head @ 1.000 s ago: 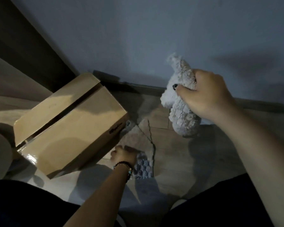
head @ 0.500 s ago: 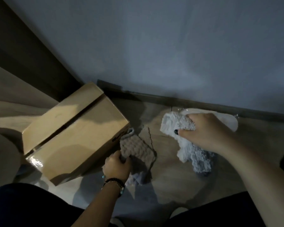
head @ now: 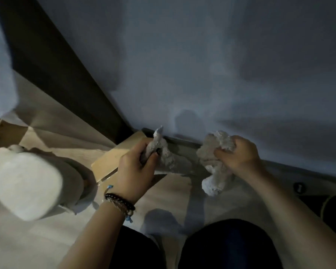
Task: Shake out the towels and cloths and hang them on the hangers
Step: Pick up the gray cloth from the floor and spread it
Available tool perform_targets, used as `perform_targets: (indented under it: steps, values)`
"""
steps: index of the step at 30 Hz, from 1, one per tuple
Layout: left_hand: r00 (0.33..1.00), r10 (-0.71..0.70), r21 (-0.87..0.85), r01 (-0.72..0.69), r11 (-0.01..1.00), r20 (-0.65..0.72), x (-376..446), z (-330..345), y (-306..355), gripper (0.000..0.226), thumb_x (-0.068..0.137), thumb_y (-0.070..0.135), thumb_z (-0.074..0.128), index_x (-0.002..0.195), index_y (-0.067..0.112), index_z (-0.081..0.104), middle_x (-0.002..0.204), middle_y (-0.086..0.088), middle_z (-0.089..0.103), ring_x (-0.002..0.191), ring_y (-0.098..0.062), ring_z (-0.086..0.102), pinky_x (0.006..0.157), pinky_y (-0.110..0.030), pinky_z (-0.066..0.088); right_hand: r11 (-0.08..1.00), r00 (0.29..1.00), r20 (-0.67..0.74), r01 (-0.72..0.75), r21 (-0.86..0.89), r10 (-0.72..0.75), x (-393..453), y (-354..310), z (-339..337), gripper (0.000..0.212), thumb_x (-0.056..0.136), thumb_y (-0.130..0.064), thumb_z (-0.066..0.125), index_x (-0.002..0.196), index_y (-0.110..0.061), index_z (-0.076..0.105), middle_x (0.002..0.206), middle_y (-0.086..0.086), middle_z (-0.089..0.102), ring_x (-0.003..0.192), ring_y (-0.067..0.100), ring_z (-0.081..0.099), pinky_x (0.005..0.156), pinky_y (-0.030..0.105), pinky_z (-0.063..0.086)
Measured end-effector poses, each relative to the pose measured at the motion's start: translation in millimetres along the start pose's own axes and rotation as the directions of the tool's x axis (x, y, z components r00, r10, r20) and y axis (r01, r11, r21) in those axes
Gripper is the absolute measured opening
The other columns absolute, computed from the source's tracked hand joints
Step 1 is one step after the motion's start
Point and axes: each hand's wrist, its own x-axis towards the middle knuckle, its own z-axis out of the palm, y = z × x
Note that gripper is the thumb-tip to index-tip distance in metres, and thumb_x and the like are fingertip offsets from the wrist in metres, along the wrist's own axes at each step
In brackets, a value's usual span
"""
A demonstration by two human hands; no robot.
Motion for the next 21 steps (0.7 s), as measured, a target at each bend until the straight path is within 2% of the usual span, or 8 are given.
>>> perform_targets:
  steps: [3, 6, 9, 11, 13, 16, 19, 21]
  values:
    - [0.991, 0.054, -0.054, -0.048, 0.997, 0.125, 5.0, -46.1, 70.2, 0.033, 0.089, 0.012, 0.059, 0.102, 0.042, 0.058, 0.087, 0.017, 0.064, 0.079, 0.000, 0.061, 0.067, -0.018, 0.051, 0.997, 0.998, 0.046, 0.041, 0.060, -0.043, -18.7, -52.5, -39.0, 0.029, 0.077, -0.005, 0.070, 0.097, -0.019, 0.053, 0.099, 0.003, 0.061, 0.090, 0.020, 0.056, 0.059, 0.017, 0.035]
    - [0.963, 0.123, -0.047, -0.115, 0.992, 0.239, 9.1, -89.0, 131.4, 0.022, 0.086, 0.020, 0.057, 0.100, 0.035, 0.064, 0.087, 0.013, 0.067, 0.081, -0.004, 0.063, 0.070, -0.023, 0.052, 0.975, 0.967, 0.173, 0.165, 0.148, -0.190, -41.4, -110.7, -72.1, 0.061, 0.082, -0.002, 0.065, 0.126, -0.039, 0.046, 0.126, -0.004, 0.052, 0.114, 0.012, 0.052, 0.081, 0.005, 0.038]
    - [0.921, 0.226, -0.018, -0.233, 0.972, 0.317, 14.1, -131.3, 184.8, 0.021, 0.083, 0.016, 0.060, 0.099, 0.026, 0.068, 0.084, 0.018, 0.066, 0.080, 0.003, 0.063, 0.070, -0.010, 0.047, 0.933, 0.874, 0.329, 0.311, 0.184, -0.356, -64.7, -173.8, -102.0, 0.076, 0.084, 0.000, 0.062, 0.125, -0.060, 0.036, 0.125, -0.010, 0.046, 0.113, -0.002, 0.047, 0.088, -0.001, 0.033]
    - [0.896, 0.291, 0.013, -0.313, 0.950, 0.336, 18.8, -161.0, 215.4, 0.019, 0.083, 0.013, 0.065, 0.098, 0.026, 0.068, 0.082, 0.021, 0.066, 0.077, 0.006, 0.062, 0.067, -0.007, 0.044, 0.916, 0.822, 0.406, 0.371, 0.151, -0.399, -78.9, -209.0, -119.9, 0.068, 0.083, 0.003, 0.060, 0.113, -0.055, 0.043, 0.115, -0.010, 0.047, 0.101, -0.010, 0.046, 0.085, 0.003, 0.034]
    - [0.877, 0.341, 0.018, -0.369, 0.929, 0.338, 24.9, -191.8, 238.0, 0.015, 0.083, 0.013, 0.068, 0.094, 0.024, 0.068, 0.081, 0.015, 0.068, 0.074, 0.001, 0.063, 0.065, -0.015, 0.049, 0.899, 0.822, 0.367, 0.420, 0.123, -0.434, -89.3, -235.9, -137.2, 0.045, 0.084, 0.002, 0.063, 0.095, -0.040, 0.056, 0.099, -0.013, 0.049, 0.090, -0.013, 0.049, 0.080, 0.010, 0.037]
    - [0.880, 0.386, -0.014, -0.398, 0.917, 0.275, 30.3, -238.7, 256.7, 0.009, 0.083, 0.013, 0.072, 0.087, 0.021, 0.069, 0.075, 0.011, 0.067, 0.071, -0.004, 0.063, 0.060, -0.015, 0.048, 0.901, 0.878, 0.204, 0.424, 0.088, -0.433, -103.3, -264.0, -157.8, 0.016, 0.083, -0.003, 0.068, 0.089, -0.018, 0.068, 0.093, 0.003, 0.058, 0.090, 0.008, 0.057, 0.084, 0.028, 0.048]
    - [0.882, 0.368, -0.109, -0.351, 0.930, 0.294, 38.9, -279.0, 258.3, 0.013, 0.081, 0.016, 0.075, 0.081, 0.026, 0.066, 0.077, 0.010, 0.067, 0.068, -0.008, 0.063, 0.059, -0.021, 0.052, 0.925, 0.929, 0.033, 0.363, 0.110, -0.368, -125.7, -287.2, -170.4, 0.006, 0.081, -0.005, 0.072, 0.085, -0.010, 0.070, 0.091, 0.009, 0.057, 0.084, 0.017, 0.057, 0.079, 0.037, 0.049]
    - [0.890, 0.361, -0.144, -0.333, 0.932, 0.280, 46.2, -298.7, 257.5, 0.009, 0.076, 0.031, 0.074, 0.079, 0.030, 0.065, 0.078, 0.010, 0.067, 0.068, -0.009, 0.064, 0.060, -0.027, 0.054, 0.933, 0.941, -0.063, 0.339, 0.118, -0.334, -142.4, -302.3, -173.5, 0.011, 0.078, -0.015, 0.074, 0.078, -0.006, 0.068, 0.086, 0.006, 0.056, 0.078, 0.018, 0.058, 0.074, 0.042, 0.050]
